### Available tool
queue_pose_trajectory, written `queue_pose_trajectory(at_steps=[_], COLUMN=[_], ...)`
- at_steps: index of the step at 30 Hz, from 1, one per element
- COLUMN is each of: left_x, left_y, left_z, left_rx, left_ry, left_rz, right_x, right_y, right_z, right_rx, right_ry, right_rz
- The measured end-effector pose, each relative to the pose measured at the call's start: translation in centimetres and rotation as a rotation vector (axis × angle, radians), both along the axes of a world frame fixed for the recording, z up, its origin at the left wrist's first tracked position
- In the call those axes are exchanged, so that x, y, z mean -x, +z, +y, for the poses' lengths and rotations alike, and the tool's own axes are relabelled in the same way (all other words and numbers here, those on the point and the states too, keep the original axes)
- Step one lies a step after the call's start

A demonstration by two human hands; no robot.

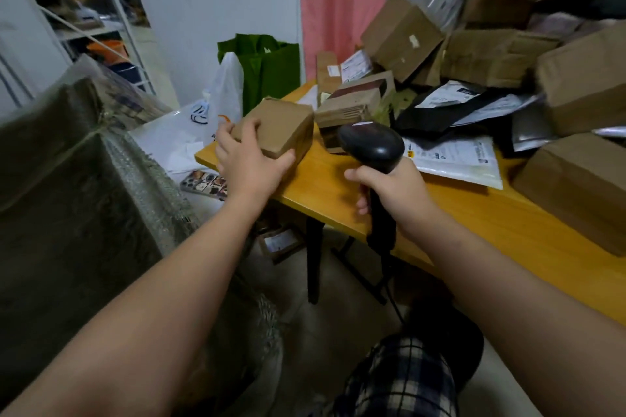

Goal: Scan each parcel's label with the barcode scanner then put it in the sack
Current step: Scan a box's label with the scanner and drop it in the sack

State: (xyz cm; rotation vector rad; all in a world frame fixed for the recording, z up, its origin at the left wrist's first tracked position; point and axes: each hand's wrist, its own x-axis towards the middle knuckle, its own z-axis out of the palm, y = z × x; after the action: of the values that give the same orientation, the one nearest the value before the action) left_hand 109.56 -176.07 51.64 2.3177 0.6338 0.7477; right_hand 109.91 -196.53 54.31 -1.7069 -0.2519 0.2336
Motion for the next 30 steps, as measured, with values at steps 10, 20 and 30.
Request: queue_pose_trajectory(at_steps=[10, 20, 30], left_x=[8.3, 7.4, 8.4], left_y=[0.1, 1.2, -1.7], left_z=[-8.9, -16.7, -17.2], left_rx=[0.058, 0.094, -0.829], left_ry=[-0.158, -0.661, -0.603], left_rz=[-0.132, 0.098, 0.079], right_x=[5.7, 8.7, 9.0], right_y=[-0.8, -1.9, -3.9], right_z=[-6.9, -16.8, -19.2], right_rx=[-0.058, -0.145, -0.009], right_ry=[-0.076, -0.277, -0.364], right_rz=[-0.048, -0.142, -0.179])
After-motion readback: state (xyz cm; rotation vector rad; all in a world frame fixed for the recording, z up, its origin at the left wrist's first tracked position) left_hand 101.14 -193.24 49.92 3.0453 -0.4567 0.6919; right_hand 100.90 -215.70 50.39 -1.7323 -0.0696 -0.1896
